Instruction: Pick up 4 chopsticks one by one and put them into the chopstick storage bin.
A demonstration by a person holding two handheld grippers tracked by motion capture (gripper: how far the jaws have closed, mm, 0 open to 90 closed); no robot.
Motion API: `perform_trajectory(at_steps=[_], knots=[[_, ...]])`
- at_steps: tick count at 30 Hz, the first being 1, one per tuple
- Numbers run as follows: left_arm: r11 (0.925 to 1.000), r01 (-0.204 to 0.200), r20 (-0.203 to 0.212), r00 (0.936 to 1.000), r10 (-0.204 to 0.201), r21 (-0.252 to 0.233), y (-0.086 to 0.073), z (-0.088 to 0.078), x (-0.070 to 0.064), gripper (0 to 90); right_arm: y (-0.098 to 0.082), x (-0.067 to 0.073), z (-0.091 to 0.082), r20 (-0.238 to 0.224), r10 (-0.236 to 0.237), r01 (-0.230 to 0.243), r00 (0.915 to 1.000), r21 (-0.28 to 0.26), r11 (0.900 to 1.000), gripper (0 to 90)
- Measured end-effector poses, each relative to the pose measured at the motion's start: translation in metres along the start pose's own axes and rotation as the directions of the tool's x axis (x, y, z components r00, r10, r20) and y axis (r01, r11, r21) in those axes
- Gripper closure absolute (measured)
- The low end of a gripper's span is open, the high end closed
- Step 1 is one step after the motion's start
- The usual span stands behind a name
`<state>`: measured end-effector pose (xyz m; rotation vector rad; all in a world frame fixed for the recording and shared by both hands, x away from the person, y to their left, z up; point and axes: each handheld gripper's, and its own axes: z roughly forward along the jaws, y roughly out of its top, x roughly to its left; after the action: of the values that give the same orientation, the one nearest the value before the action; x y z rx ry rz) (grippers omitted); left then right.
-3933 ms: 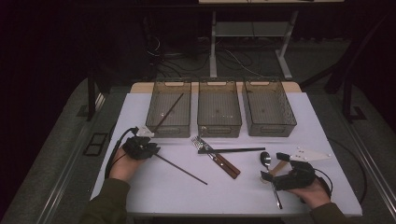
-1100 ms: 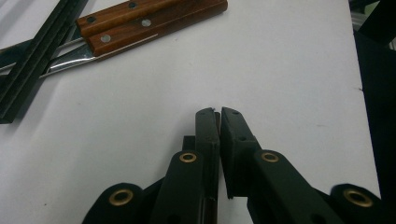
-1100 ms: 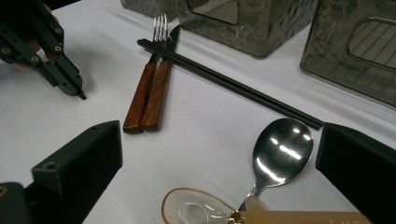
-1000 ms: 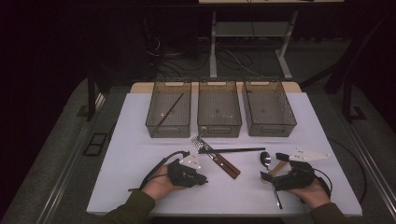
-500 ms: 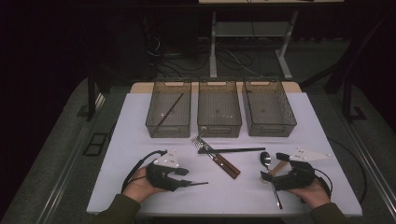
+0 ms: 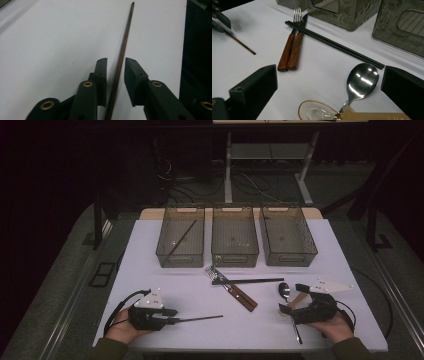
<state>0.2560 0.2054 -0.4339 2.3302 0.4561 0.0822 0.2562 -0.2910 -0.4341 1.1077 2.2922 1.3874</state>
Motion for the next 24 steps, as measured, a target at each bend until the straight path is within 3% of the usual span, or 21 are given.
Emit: perform_trajectory(at_steps=[7, 16, 21, 24], knots=[[0.9990, -0.028, 0.029, 0.9992, 0.027, 0.034, -0.0033, 0.0062, 0.0023, 78.5, 0.0001, 0.0003, 0.0003, -0.001, -0.002, 0.002, 1.0000, 0.000, 1.000, 0.4], [0.9978, -0.052, 0.027, 0.9983, 0.051, 0.042, -0.0037, 0.0079, 0.0016, 83.2, 0.0000, 0.0002, 0.0007, -0.001, -0.002, 0.002, 1.0000, 0.000, 1.000, 0.4], [0.9978, -0.053, 0.041, 0.9978, 0.052, 0.039, -0.0033, 0.0083, 0.0032, 84.1, 0.0000, 0.0002, 0.0007, -0.002, -0.002, 0.002, 1.0000, -0.001, 1.000, 0.4], [0.9988, -0.032, 0.047, 0.9984, 0.030, 0.036, -0.0030, 0.0087, 0.0037, 85.1, 0.0001, 0.0002, 0.0008, -0.001, -0.002, 0.002, 1.0000, 0.000, 1.000, 0.4]])
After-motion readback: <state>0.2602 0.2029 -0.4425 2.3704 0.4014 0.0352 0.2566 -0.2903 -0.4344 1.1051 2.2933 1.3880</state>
